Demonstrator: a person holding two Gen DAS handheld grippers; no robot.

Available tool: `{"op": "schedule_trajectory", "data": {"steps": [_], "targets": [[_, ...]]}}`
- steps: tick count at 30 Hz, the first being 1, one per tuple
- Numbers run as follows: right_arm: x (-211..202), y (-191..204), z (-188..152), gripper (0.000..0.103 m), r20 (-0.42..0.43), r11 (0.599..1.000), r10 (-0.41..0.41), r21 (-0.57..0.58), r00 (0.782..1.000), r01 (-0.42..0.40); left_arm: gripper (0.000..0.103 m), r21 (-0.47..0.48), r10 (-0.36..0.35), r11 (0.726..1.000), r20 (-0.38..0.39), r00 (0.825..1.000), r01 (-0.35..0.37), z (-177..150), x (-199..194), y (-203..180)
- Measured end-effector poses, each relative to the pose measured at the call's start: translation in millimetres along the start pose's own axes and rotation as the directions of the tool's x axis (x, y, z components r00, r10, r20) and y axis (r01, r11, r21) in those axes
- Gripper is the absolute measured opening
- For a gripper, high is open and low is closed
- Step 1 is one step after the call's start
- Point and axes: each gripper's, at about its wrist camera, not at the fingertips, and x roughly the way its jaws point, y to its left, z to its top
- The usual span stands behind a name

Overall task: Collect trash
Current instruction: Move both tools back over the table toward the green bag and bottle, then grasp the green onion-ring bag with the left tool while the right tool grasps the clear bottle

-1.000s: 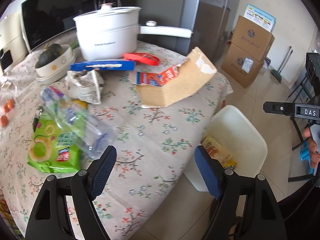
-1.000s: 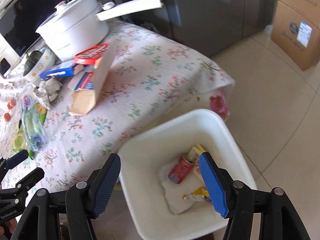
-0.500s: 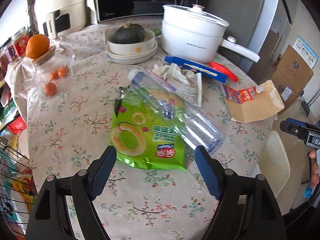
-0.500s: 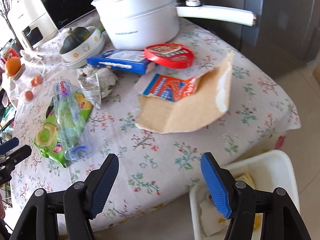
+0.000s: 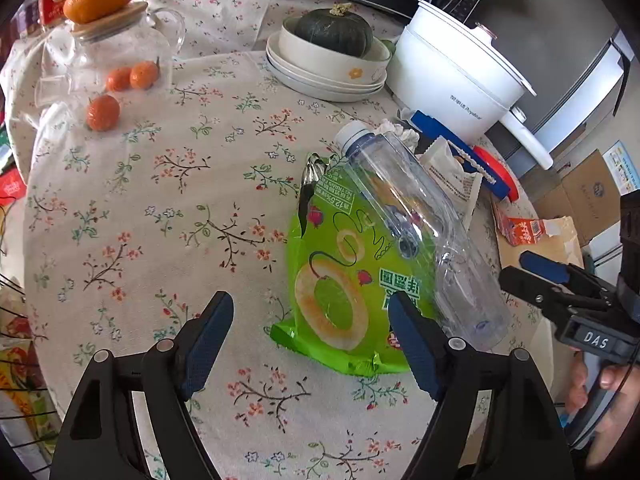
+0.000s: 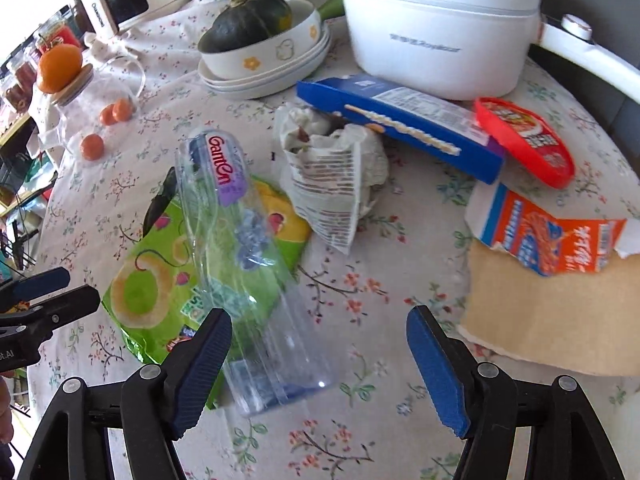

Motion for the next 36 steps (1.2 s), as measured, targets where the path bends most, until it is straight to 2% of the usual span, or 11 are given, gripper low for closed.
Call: {"op": "schedule_trajectory", "data": {"steps": [3,6,10,11,12,13,14,16,21,25,36], "targets": [[21,13,9,0.077,-0.017,1.000,0.005,-0.022,1.000,-0.005,0.076,-0.016,-0.016,1.000,-0.019,1.000,0.016,7,16,4],[39,24,15,0.077,-0.041,0.999,0.021,-0.043,0.999,-0.023,0.064,-0.032,-0.020,0.999,-0.056,0.998,0.018,11,32,7],[55,27,18,0.077,-0.069,0.997,0.066,-0.038,0.995,-0.068,0.044,-0.048,-0.027,0.999,-0.104,0.994,0.022,12,49,10],[58,27,18,0.077,-0.075,0.997,0.072,-0.032,0.995,-0.075,0.042,-0.049,-0.025,0.999,-0.102,0.994,0.020,14,50,10],[61,26,18,0.077,-0.082,0.997,0.061,-0.034,0.995,-0.064,0.039,-0.048,-0.030,0.999,-0.104,0.994,0.025,15,50,9],[64,26,18,0.076,-0.087,0.998,0.051,-0.039,0.995,-0.054,0.031,-0.050,-0.042,0.998,-0.110,0.993,0.037,16,51,8],[67,25,17,0.076,-0.091,0.997,0.061,-0.037,0.994,-0.064,0.027,-0.052,-0.051,0.998,-0.116,0.992,0.045,16,53,6],[71,21,17,0.074,-0.107,0.995,0.096,-0.013,0.990,-0.098,0.027,-0.034,-0.032,0.999,-0.120,0.992,0.028,15,55,1],[69,21,16,0.068,-0.090,0.993,0.114,-0.005,0.989,-0.115,0.013,-0.021,-0.044,0.999,-0.105,0.994,0.042,15,46,-6],[59,22,16,0.064,-0.071,0.992,0.127,0.008,0.989,-0.127,0.004,-0.007,-0.037,0.999,-0.050,0.998,0.037,14,23,-10],[0,25,9,0.063,0.034,0.986,0.166,-0.004,0.986,-0.166,0.001,0.017,0.014,1.000,0.054,0.998,-0.015,-1,-32,-5]]}}
